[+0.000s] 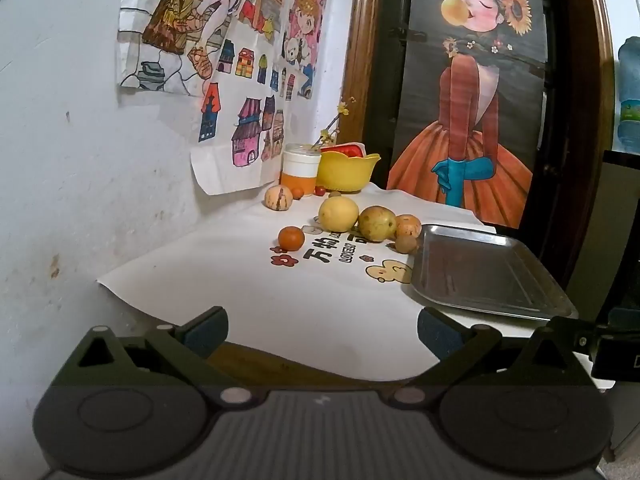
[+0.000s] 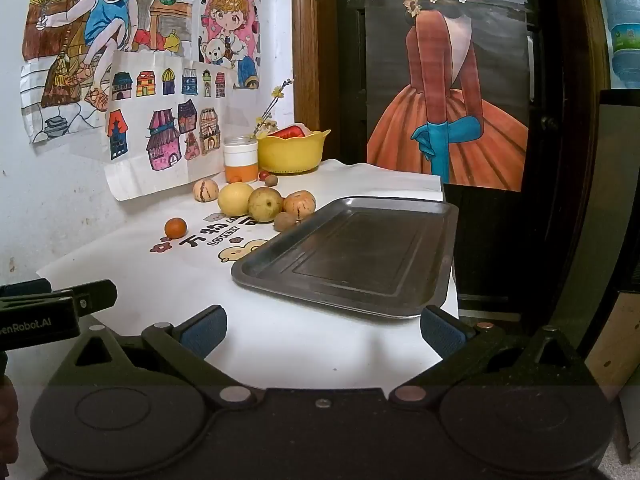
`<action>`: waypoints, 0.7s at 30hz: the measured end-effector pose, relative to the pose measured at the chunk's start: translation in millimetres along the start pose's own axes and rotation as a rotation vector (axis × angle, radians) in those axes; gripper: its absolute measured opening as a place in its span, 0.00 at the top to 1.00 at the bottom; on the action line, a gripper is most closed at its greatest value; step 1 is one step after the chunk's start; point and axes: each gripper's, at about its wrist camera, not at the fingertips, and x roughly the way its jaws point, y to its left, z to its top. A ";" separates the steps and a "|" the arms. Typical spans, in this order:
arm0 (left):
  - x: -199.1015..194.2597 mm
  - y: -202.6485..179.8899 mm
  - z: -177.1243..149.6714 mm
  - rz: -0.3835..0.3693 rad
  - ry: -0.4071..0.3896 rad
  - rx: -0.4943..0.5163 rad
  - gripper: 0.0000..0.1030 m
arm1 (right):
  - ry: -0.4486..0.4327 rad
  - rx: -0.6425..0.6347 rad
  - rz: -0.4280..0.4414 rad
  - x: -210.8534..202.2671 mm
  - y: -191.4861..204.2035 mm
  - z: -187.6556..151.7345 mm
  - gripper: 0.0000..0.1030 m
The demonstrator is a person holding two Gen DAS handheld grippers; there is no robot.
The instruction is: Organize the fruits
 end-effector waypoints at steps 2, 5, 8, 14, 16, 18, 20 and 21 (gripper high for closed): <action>-0.1 0.0 0.0 0.002 -0.003 -0.002 0.00 | 0.001 0.000 0.001 0.0 0.2 0.0 0.00; 1.6 4.8 -0.2 0.002 -0.003 -0.005 0.00 | 0.001 -0.001 0.002 -0.2 0.4 0.1 0.00; 4.5 7.1 0.5 0.001 0.000 -0.004 0.00 | 0.001 0.000 0.001 0.1 0.5 0.1 0.00; 3.9 6.8 -0.6 0.001 0.000 -0.005 0.00 | 0.000 -0.001 0.001 -0.2 0.9 0.2 0.00; 3.9 6.8 -0.5 0.002 0.001 -0.006 0.00 | 0.001 -0.001 0.001 0.3 1.0 0.1 0.00; 4.1 7.0 -0.5 0.001 0.001 -0.007 0.00 | 0.001 -0.001 0.001 0.2 1.0 0.0 0.00; 4.0 6.9 -0.5 0.001 0.002 -0.007 0.00 | 0.002 -0.001 0.001 0.0 0.9 -0.1 0.00; 4.1 7.0 -0.5 0.001 0.002 -0.007 0.00 | 0.002 -0.001 0.001 -0.2 0.9 -0.1 0.00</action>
